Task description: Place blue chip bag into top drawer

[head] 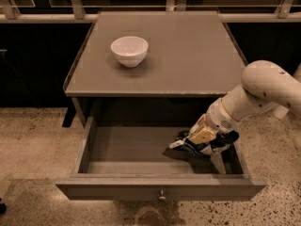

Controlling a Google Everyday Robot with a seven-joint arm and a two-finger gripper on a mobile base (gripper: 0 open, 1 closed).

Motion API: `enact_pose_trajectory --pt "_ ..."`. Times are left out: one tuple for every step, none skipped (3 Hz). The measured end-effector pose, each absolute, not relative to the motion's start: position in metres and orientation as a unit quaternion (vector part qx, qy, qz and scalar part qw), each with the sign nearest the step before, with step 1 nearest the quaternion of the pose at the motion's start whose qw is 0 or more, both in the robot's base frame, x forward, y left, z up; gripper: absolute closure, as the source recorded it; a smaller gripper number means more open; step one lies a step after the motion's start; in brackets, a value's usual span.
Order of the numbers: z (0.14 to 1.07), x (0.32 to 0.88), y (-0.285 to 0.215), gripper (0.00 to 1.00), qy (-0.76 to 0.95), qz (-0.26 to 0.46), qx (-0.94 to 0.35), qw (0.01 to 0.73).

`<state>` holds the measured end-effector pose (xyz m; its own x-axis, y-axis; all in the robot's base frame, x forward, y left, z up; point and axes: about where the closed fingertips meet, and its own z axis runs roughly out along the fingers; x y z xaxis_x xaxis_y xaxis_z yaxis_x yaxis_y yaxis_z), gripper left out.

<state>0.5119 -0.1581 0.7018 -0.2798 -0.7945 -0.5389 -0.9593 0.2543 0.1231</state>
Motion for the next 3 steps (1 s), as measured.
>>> enact_pose_trajectory --pt "0.689 0.514 -0.157 1.0 0.763 0.239 -0.571 0.184" --pt "0.677 0.515 -0.156 0.82 0.761 0.257 -0.572 0.167" --pt "0.677 0.514 -0.155 0.58 0.761 0.258 -0.572 0.166"
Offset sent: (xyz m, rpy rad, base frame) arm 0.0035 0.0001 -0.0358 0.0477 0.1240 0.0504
